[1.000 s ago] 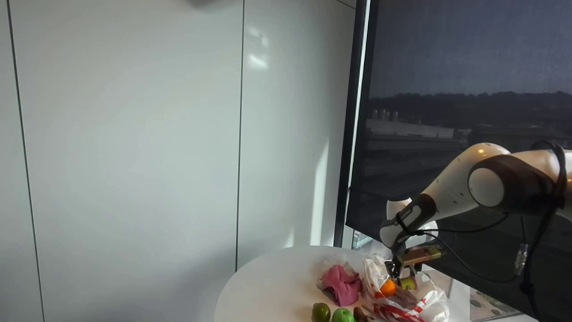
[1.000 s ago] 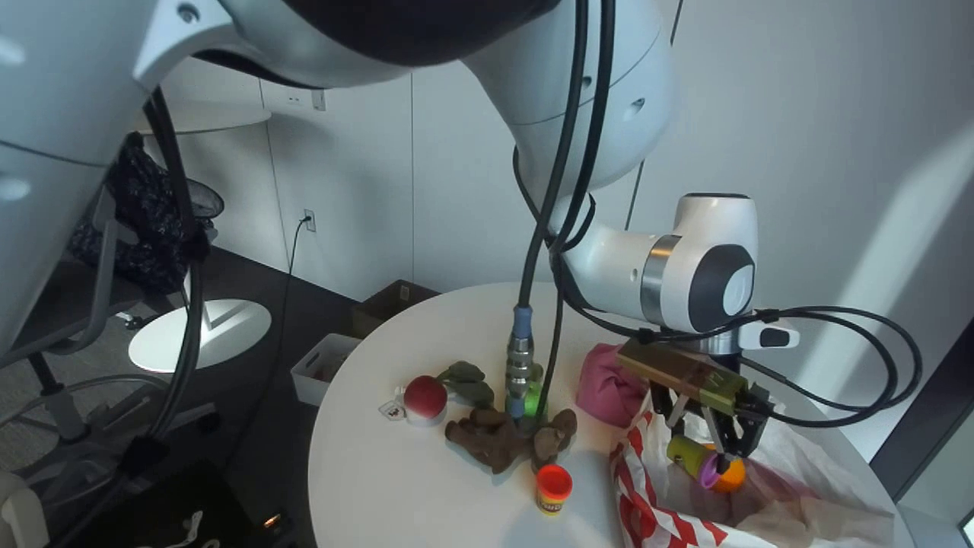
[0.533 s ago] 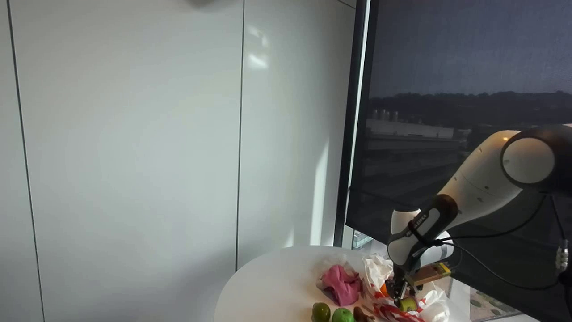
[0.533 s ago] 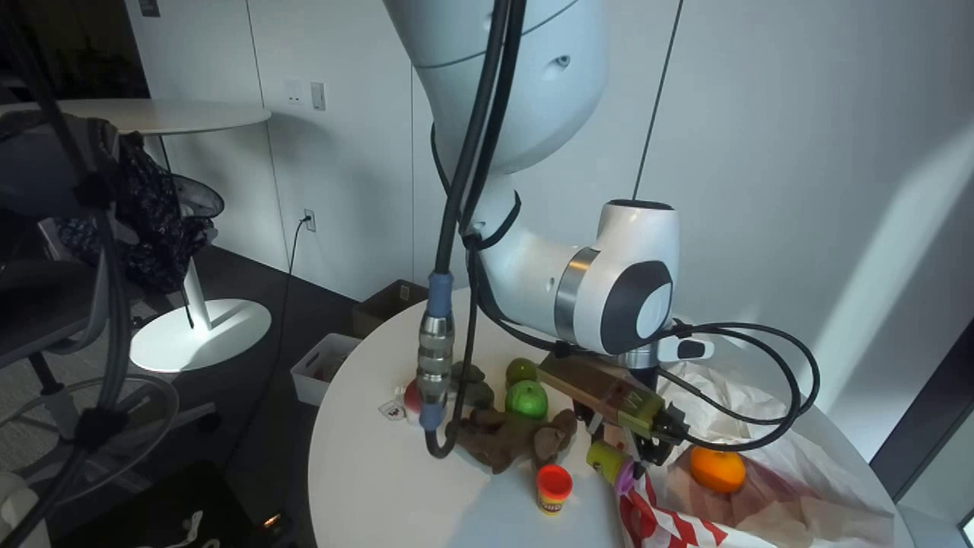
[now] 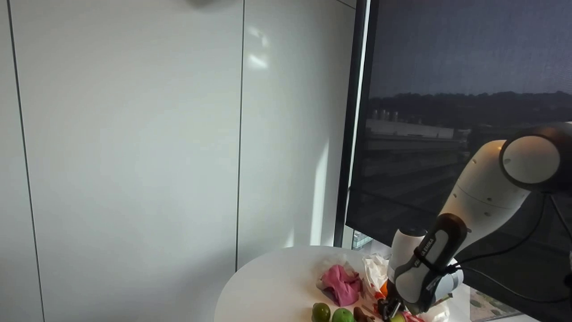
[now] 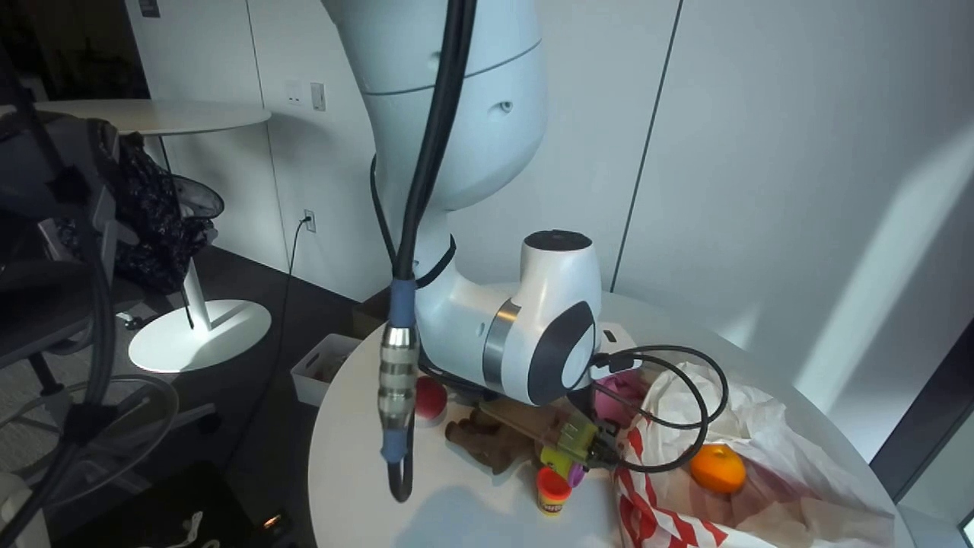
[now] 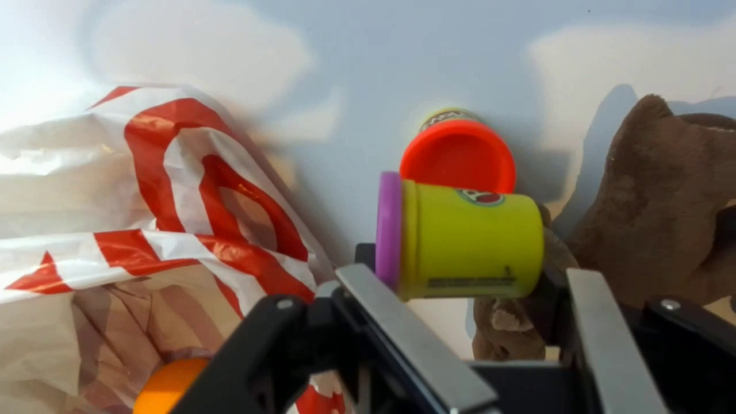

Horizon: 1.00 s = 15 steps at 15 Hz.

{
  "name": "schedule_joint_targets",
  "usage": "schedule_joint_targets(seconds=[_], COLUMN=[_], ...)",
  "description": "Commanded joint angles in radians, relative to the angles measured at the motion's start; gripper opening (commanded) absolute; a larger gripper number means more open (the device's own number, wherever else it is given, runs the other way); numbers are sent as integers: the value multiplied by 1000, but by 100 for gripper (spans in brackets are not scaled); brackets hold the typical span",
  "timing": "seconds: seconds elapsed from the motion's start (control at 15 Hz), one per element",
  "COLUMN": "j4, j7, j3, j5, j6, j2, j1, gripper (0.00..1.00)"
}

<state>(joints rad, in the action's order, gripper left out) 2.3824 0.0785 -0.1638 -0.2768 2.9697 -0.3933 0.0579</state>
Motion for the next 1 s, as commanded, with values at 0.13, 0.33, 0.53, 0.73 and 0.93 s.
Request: schedule_joint_targets(seconds=[0.13, 0.33, 0.53, 0.73, 0.93], j4=[-81, -127, -155, -170, -190], j7=[51, 47, 37, 36, 49], j3=[-155, -220, -222, -219, -244], j5=[-45, -29, -8, 4, 17], j6=[104, 117, 99, 105, 98], j2=[-112, -169, -212, -250, -255], j1=[169, 228, 233, 235, 244], gripper=[36, 36, 85, 100, 100])
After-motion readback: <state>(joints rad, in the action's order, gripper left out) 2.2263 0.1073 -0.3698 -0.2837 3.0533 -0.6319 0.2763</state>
